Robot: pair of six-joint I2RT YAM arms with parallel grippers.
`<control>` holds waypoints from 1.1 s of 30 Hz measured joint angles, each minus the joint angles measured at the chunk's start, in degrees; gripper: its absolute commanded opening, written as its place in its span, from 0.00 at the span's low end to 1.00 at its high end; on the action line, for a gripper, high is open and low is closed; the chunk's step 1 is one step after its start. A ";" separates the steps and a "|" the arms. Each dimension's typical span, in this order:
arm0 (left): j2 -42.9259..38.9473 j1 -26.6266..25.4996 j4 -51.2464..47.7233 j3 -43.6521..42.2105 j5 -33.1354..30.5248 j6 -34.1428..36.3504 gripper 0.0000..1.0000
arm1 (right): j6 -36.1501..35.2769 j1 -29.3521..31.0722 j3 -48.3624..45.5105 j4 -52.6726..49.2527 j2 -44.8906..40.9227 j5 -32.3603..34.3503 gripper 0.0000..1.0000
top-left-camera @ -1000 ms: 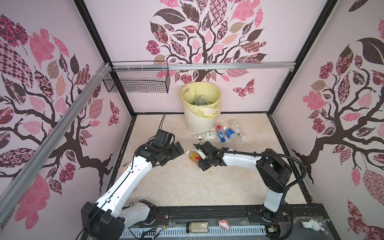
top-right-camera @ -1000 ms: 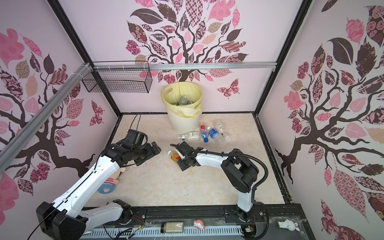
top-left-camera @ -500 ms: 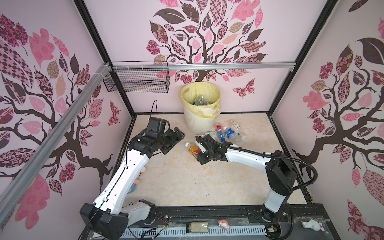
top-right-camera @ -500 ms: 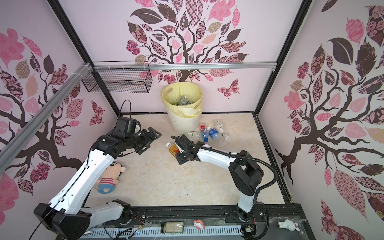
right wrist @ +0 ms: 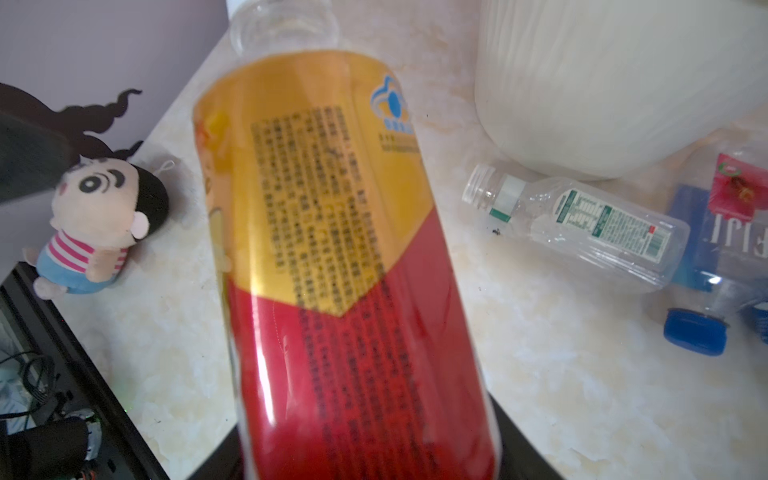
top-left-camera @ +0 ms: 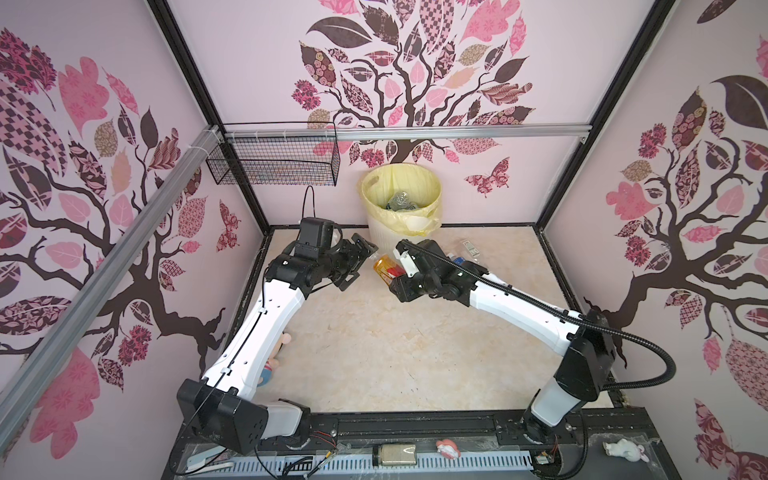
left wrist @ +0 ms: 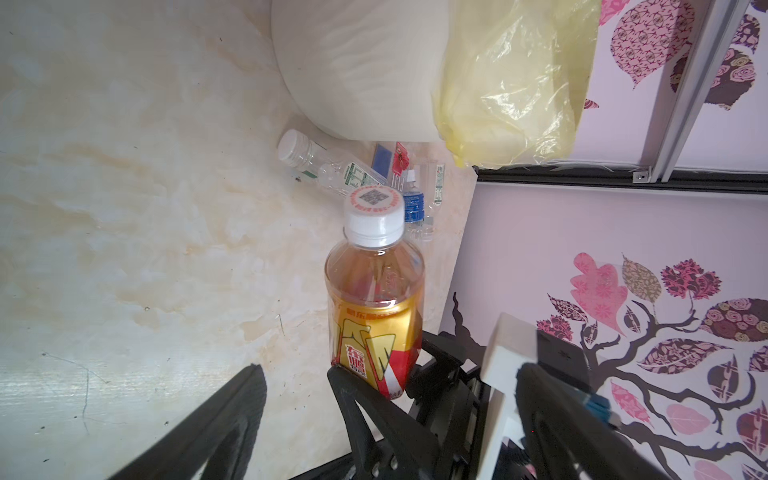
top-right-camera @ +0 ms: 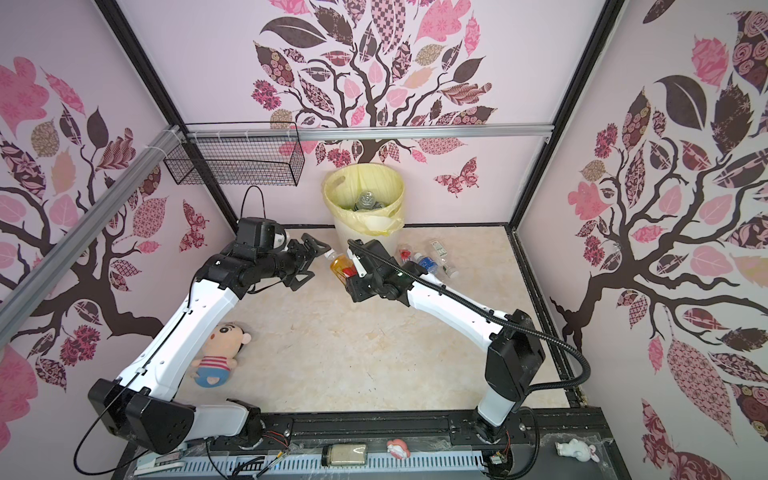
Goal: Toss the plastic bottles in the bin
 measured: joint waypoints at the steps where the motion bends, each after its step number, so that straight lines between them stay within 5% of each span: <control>1: 0.46 0.00 0.48 0.20 0.35 -0.15 0.97 | 0.00 -0.09 1.05 -0.20 -0.02 -0.35 0.41; 9: 3.61 -0.11 2.78 3.28 1.07 -0.48 0.94 | 0.66 -0.48 7.39 -1.73 -0.02 -3.98 0.41; 22: 6.67 -4.44 5.75 4.39 -0.74 -0.15 0.51 | 1.07 -0.68 8.24 -2.97 -0.02 -6.93 0.44; 33: 6.84 -4.35 5.79 4.39 -1.60 0.00 0.38 | 1.29 -1.33 8.24 -2.95 -0.04 -6.91 0.72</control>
